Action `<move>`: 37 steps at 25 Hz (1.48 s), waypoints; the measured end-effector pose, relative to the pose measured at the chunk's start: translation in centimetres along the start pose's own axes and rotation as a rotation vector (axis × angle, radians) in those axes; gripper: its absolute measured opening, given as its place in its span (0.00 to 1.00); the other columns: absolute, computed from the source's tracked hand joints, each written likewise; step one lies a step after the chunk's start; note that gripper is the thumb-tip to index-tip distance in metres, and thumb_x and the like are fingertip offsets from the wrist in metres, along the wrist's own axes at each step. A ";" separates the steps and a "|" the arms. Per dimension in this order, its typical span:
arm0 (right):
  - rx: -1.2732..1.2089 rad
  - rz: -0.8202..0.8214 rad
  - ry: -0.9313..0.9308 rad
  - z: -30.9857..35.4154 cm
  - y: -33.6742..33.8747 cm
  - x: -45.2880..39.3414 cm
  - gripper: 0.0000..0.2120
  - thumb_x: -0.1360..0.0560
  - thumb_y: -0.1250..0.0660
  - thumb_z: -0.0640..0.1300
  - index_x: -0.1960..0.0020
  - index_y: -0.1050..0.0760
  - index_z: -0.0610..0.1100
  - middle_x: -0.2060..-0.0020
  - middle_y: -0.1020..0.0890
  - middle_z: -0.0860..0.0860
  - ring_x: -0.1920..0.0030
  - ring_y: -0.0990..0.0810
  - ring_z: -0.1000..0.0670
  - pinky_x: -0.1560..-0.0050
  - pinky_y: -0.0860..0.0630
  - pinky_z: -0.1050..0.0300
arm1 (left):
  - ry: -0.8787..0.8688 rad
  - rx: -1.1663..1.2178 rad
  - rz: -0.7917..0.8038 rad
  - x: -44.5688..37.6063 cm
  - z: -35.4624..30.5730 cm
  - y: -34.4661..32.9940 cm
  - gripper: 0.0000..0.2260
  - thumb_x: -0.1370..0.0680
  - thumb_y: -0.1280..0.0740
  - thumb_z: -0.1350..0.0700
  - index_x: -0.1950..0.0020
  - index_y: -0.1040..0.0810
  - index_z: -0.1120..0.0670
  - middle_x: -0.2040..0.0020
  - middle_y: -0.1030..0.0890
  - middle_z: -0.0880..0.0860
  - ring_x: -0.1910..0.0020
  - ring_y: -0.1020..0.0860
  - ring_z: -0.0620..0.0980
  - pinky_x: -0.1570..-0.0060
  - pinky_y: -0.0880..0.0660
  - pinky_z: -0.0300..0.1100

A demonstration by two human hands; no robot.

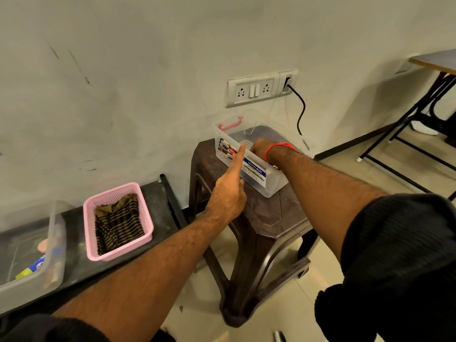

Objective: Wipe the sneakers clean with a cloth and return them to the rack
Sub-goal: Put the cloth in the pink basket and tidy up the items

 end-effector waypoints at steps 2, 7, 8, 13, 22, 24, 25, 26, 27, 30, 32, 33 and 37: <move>-0.041 -0.026 0.016 0.0 0.7 0.4 0.13 0.22 0.30 0.41 0.39 0.18 0.40 0.47 0.15 0.43 0.53 0.17 0.45 0.50 0.21 0.51 | -0.003 -0.044 0.039 0.1 -0.1 0.1 0.37 0.16 0.38 0.64 0.18 0.54 0.38 0.25 0.29 0.55 0.27 0.28 0.52 0.27 0.33 0.51; -0.252 -0.325 0.020 -2.3 3.6 4.1 0.13 0.22 0.34 0.33 0.40 0.18 0.42 0.43 0.17 0.43 0.43 0.19 0.42 0.36 0.23 0.47 | 0.043 -0.059 0.055 0.7 -0.1 0.6 0.35 0.16 0.38 0.63 0.16 0.55 0.44 0.23 0.31 0.53 0.25 0.31 0.52 0.26 0.33 0.53; -0.234 -0.364 0.011 -3.2 3.6 5.4 0.13 0.21 0.36 0.35 0.41 0.18 0.44 0.43 0.17 0.45 0.43 0.19 0.44 0.34 0.25 0.46 | 0.051 -0.045 0.038 1.2 -0.6 0.5 0.34 0.15 0.38 0.61 0.16 0.54 0.46 0.23 0.30 0.53 0.24 0.31 0.52 0.26 0.33 0.53; -0.264 -0.432 0.050 -5.6 0.4 10.5 0.14 0.17 0.40 0.48 0.49 0.16 0.47 0.54 0.14 0.48 0.49 0.19 0.47 0.24 0.44 0.42 | 0.189 0.097 0.028 2.6 -3.4 -1.3 0.28 0.14 0.44 0.45 0.16 0.50 0.47 0.23 0.30 0.55 0.25 0.31 0.55 0.28 0.33 0.49; -0.584 -0.546 0.175 -4.8 0.4 14.1 0.18 0.22 0.38 0.32 0.37 0.21 0.45 0.37 0.20 0.48 0.31 0.27 0.49 0.27 0.33 0.55 | 0.349 0.110 -0.078 1.3 -3.7 -0.9 0.25 0.17 0.38 0.43 0.21 0.37 0.43 0.39 0.20 0.54 0.46 0.17 0.56 0.64 0.16 0.46; -0.507 -0.569 0.037 -7.0 -0.2 13.9 0.15 0.20 0.36 0.43 0.33 0.23 0.47 0.27 0.29 0.45 0.24 0.37 0.44 0.25 0.39 0.49 | 0.365 0.108 -0.070 0.9 -4.0 -1.0 0.25 0.17 0.38 0.44 0.21 0.37 0.45 0.40 0.19 0.54 0.51 0.16 0.55 0.68 0.16 0.46; -0.526 -0.518 0.005 -7.6 -0.7 13.9 0.16 0.18 0.37 0.47 0.32 0.23 0.46 0.25 0.33 0.45 0.24 0.37 0.43 0.27 0.35 0.48 | 0.367 0.108 -0.068 0.8 -4.2 -1.0 0.25 0.17 0.38 0.44 0.21 0.37 0.45 0.40 0.20 0.54 0.52 0.16 0.54 0.68 0.16 0.47; -0.556 -0.473 0.008 -7.8 -1.2 14.0 0.16 0.18 0.38 0.48 0.32 0.23 0.45 0.24 0.35 0.45 0.25 0.34 0.43 0.29 0.32 0.48 | 0.363 0.110 -0.074 0.9 -4.3 -1.0 0.24 0.17 0.38 0.44 0.21 0.36 0.46 0.40 0.20 0.54 0.52 0.16 0.53 0.67 0.16 0.47; -0.562 -0.469 0.038 -7.6 -1.4 14.1 0.16 0.17 0.38 0.48 0.33 0.23 0.44 0.25 0.33 0.44 0.27 0.32 0.43 0.30 0.30 0.48 | 0.359 0.111 -0.086 1.1 -4.3 -0.7 0.23 0.16 0.38 0.45 0.22 0.35 0.47 0.40 0.20 0.54 0.53 0.16 0.52 0.66 0.15 0.47; -0.342 -0.554 0.136 -5.3 -2.4 14.8 0.15 0.18 0.39 0.50 0.36 0.20 0.48 0.36 0.24 0.45 0.34 0.27 0.43 0.32 0.34 0.47 | 0.331 0.072 -0.138 1.8 -3.9 0.9 0.19 0.15 0.43 0.45 0.25 0.32 0.48 0.39 0.18 0.55 0.51 0.16 0.55 0.61 0.15 0.50; -0.201 -0.586 0.117 -4.2 -3.0 16.4 0.17 0.18 0.41 0.58 0.36 0.21 0.54 0.40 0.22 0.50 0.40 0.28 0.43 0.41 0.35 0.50 | 0.292 0.000 -0.140 2.2 -3.3 2.1 0.18 0.14 0.46 0.46 0.26 0.30 0.48 0.40 0.18 0.54 0.49 0.17 0.56 0.62 0.16 0.49; -0.159 -0.587 0.082 -4.0 -3.2 17.5 0.18 0.18 0.42 0.60 0.35 0.22 0.56 0.39 0.23 0.52 0.42 0.30 0.44 0.44 0.35 0.51 | 0.265 -0.035 -0.129 2.6 -3.3 2.5 0.18 0.13 0.47 0.47 0.27 0.29 0.48 0.42 0.18 0.54 0.49 0.17 0.55 0.63 0.17 0.46; -0.122 -0.611 0.096 -4.3 -3.3 21.3 0.19 0.19 0.41 0.60 0.33 0.22 0.55 0.38 0.19 0.52 0.42 0.28 0.43 0.45 0.29 0.48 | 0.181 -0.074 -0.091 3.6 -3.9 3.2 0.18 0.13 0.47 0.51 0.26 0.27 0.49 0.51 0.20 0.49 0.55 0.20 0.49 0.55 0.17 0.49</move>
Point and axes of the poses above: each hand's wrist, its own x-axis away from the middle knuckle, its own y-axis out of the back of the hand, z = x × y, the point moved 4 cm from there along -x, towards the middle knuckle
